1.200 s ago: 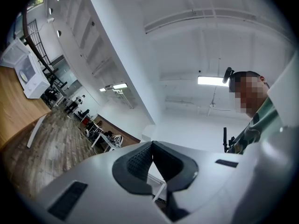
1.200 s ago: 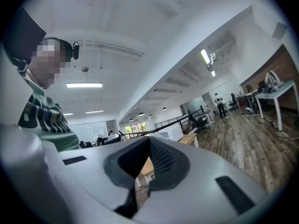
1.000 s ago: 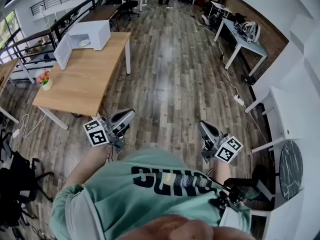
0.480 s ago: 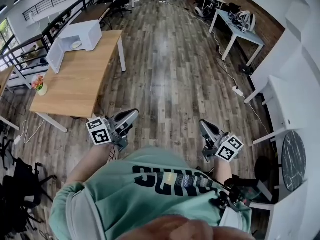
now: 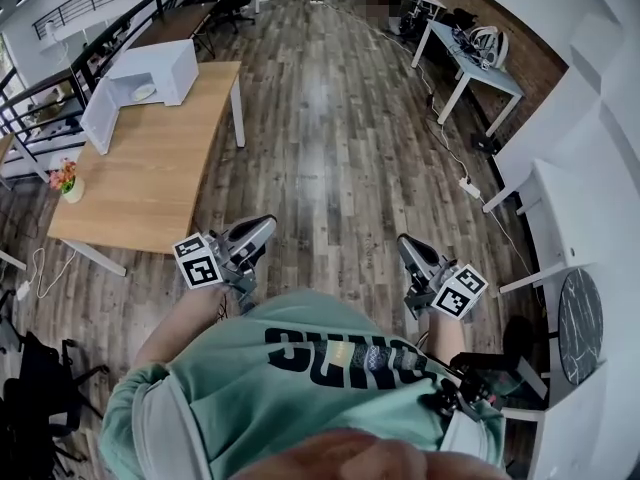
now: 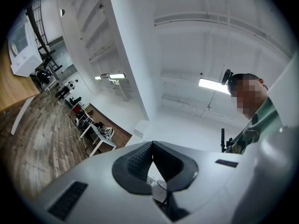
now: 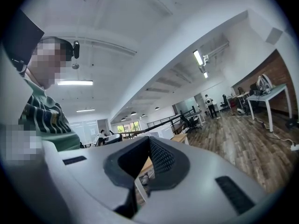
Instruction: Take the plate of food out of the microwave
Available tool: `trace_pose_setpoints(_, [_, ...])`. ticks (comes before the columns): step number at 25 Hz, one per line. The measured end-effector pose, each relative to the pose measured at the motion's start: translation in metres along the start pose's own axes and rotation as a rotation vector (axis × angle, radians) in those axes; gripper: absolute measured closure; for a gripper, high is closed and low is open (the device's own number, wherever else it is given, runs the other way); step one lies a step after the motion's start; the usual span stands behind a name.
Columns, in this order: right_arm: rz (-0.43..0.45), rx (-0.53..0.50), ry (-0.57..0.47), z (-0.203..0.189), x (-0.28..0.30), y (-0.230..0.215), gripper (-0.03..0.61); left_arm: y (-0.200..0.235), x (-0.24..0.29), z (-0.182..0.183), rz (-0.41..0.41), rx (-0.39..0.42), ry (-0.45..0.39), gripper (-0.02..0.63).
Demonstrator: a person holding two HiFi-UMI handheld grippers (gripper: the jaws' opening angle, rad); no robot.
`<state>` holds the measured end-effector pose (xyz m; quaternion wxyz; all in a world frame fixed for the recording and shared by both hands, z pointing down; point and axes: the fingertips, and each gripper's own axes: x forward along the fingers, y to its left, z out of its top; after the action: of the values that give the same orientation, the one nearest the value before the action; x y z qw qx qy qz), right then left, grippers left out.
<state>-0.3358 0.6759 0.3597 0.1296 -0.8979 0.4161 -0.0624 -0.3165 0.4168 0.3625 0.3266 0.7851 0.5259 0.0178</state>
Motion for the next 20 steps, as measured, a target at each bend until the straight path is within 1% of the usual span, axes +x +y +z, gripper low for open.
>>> trace_pose_setpoints(7, [0.035,-0.03,-0.001,0.024,0.124,0.005,0.572,0.073,-0.046,0.088,0.024,0.045,-0.023,0.609])
trace_pose_setpoints(10, [0.058,-0.028,-0.012,0.031,0.172,0.007,0.572,0.103,-0.067,0.117,0.039,0.049,-0.038,0.609])
trace_pose_setpoints(16, [0.098,-0.036,0.021,0.024,0.254,0.006,0.572,0.158,-0.107,0.151,0.074,0.041,-0.073,0.609])
trace_pose_setpoints(20, [0.147,-0.019,0.052,0.019,0.298,0.001,0.572,0.19,-0.125,0.165,0.121,0.031,-0.101,0.609])
